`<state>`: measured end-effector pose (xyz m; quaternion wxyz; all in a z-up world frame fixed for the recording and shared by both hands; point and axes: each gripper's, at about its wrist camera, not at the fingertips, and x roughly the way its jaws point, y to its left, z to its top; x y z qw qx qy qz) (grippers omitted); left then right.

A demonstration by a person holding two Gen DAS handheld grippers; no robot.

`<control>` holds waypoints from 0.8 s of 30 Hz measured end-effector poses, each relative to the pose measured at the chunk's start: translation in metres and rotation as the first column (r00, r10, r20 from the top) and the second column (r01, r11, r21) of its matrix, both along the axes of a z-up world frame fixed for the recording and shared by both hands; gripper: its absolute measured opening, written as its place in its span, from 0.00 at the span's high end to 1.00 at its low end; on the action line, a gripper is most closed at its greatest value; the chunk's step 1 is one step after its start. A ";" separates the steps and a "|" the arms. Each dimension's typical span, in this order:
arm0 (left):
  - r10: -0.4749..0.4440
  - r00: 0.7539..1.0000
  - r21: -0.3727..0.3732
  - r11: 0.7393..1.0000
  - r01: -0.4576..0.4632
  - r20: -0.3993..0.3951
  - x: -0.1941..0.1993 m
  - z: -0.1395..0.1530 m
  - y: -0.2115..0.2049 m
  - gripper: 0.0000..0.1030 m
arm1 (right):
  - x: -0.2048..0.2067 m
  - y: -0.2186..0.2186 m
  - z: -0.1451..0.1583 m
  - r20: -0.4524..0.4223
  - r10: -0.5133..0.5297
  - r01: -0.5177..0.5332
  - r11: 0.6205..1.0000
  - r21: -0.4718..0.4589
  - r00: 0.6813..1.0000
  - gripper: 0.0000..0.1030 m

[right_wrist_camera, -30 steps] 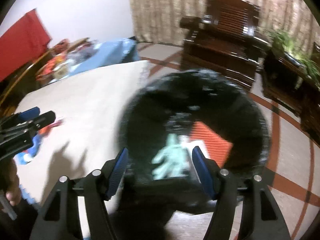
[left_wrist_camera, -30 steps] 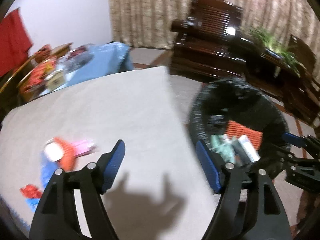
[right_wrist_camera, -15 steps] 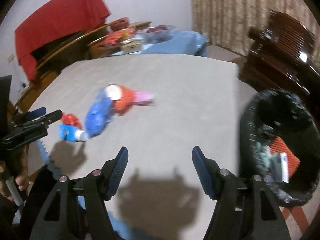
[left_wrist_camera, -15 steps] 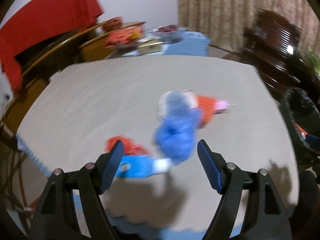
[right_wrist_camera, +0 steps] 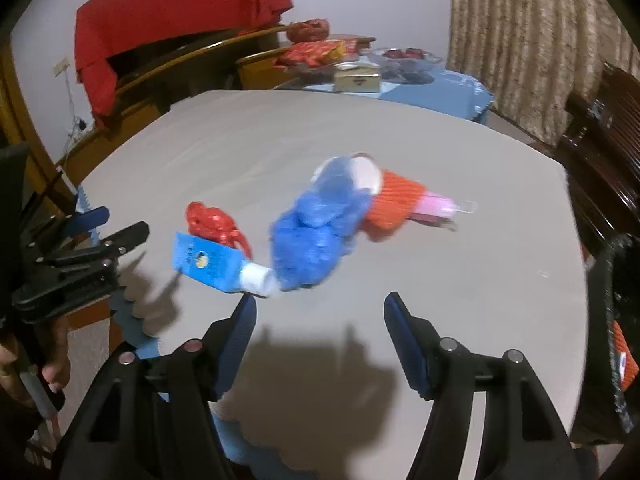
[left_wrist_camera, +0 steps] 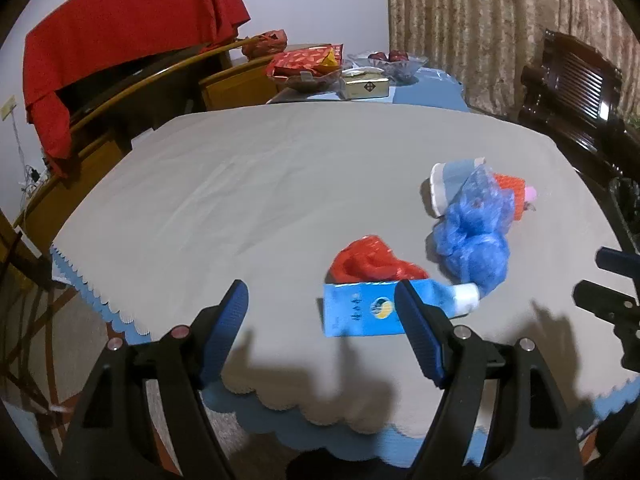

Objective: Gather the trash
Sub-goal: 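Return to the table and grasp the blue hand-cream tube with the right tool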

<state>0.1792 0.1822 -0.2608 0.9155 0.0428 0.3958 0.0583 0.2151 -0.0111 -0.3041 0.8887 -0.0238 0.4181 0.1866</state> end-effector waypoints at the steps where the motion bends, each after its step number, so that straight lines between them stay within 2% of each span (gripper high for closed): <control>1: -0.005 1.000 0.003 1.000 0.005 0.000 0.001 -0.004 0.002 0.29 | 0.001 0.008 -0.004 -0.003 0.009 -0.009 1.000 -0.005 1.000 0.36; 6: -0.024 1.000 -0.017 1.000 0.024 -0.008 0.007 -0.020 0.020 0.33 | 0.003 0.038 -0.021 -0.013 0.058 -0.058 0.998 -0.034 0.998 0.37; 13: -0.025 1.000 -0.053 0.998 0.024 -0.015 0.014 -0.036 0.043 0.33 | 0.007 0.086 -0.037 0.025 0.201 -0.196 0.973 -0.121 0.979 0.37; 15: -0.020 1.000 -0.059 0.998 0.018 -0.023 0.016 -0.041 0.048 0.38 | 0.012 0.098 -0.039 0.034 0.222 -0.216 0.968 -0.129 0.974 0.37; 17: -0.022 0.999 -0.078 0.997 0.018 -0.045 0.020 -0.048 0.053 0.51 | 0.018 0.106 -0.041 0.033 0.234 -0.228 0.965 -0.130 0.972 0.37; 21: -0.018 0.998 -0.095 0.995 0.012 -0.057 0.020 -0.054 0.056 0.48 | 0.033 0.117 -0.059 -0.025 0.243 -0.243 0.955 -0.171 0.970 0.38; 22: -0.019 0.998 -0.095 0.995 0.013 -0.056 0.020 -0.054 0.055 0.44 | 0.037 0.116 -0.065 -0.052 0.233 -0.239 0.953 -0.188 0.971 0.39; 24: -0.020 0.999 -0.092 0.996 0.015 -0.051 0.018 -0.053 0.054 0.41 | 0.041 0.110 -0.068 -0.074 0.224 -0.234 0.955 -0.181 0.972 0.48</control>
